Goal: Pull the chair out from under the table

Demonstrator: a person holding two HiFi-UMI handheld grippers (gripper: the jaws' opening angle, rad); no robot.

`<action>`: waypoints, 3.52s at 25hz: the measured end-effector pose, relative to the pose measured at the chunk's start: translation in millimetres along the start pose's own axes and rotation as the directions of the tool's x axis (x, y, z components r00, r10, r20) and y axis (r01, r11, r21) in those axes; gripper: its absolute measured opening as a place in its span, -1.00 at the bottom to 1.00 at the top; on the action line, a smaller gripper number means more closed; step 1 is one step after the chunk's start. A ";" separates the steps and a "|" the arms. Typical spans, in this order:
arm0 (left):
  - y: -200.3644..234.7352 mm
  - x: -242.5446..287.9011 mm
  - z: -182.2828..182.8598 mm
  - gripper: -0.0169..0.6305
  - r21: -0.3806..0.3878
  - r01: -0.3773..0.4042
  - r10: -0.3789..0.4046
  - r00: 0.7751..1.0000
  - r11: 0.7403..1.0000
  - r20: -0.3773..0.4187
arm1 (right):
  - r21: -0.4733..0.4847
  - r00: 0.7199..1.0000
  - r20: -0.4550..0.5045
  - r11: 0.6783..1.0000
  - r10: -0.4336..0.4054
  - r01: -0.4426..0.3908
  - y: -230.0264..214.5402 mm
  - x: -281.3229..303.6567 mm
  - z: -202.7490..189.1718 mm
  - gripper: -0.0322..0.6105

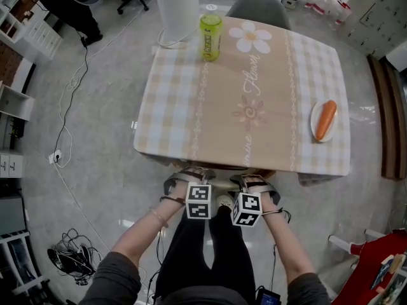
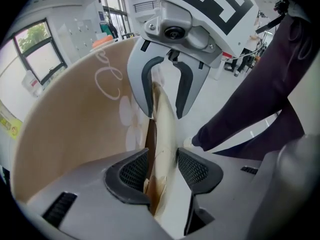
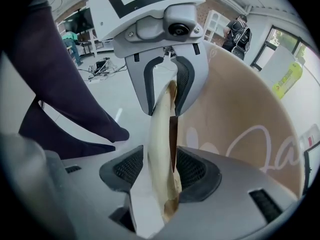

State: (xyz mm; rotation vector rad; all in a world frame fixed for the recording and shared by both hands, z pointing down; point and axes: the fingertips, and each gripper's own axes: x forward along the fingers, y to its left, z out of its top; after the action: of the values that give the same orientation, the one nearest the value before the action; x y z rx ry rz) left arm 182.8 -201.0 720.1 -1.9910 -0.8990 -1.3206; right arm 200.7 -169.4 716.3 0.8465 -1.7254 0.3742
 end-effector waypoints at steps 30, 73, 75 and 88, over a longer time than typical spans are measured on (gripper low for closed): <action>-10.0 28.3 -10.1 -0.49 0.100 0.157 -0.145 0.982 0.982 -0.121 | -0.098 0.987 -0.133 0.990 0.089 -0.103 3.9 33.4 -11.9 -0.49; -109.4 16.5 -17.3 -0.50 0.165 0.136 -0.119 0.987 0.977 -0.108 | -0.054 0.980 -0.189 0.996 0.065 -0.076 102.6 27.8 14.0 -0.50; -116.6 15.5 -18.9 -0.50 0.177 0.137 -0.120 0.987 0.975 -0.104 | -0.044 0.979 -0.194 0.996 0.062 -0.072 109.8 28.0 16.6 -0.50; -140.7 11.5 -25.7 -0.50 0.211 0.145 -0.125 0.986 0.967 -0.106 | -0.008 0.976 -0.207 0.998 0.062 -0.065 134.3 28.9 28.0 -0.50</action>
State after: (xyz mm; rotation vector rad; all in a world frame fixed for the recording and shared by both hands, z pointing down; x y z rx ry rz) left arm 60.9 -133.1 753.7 -1.7131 -1.1020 -1.3140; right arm 83.3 -104.2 756.6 0.7165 -1.5621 0.4752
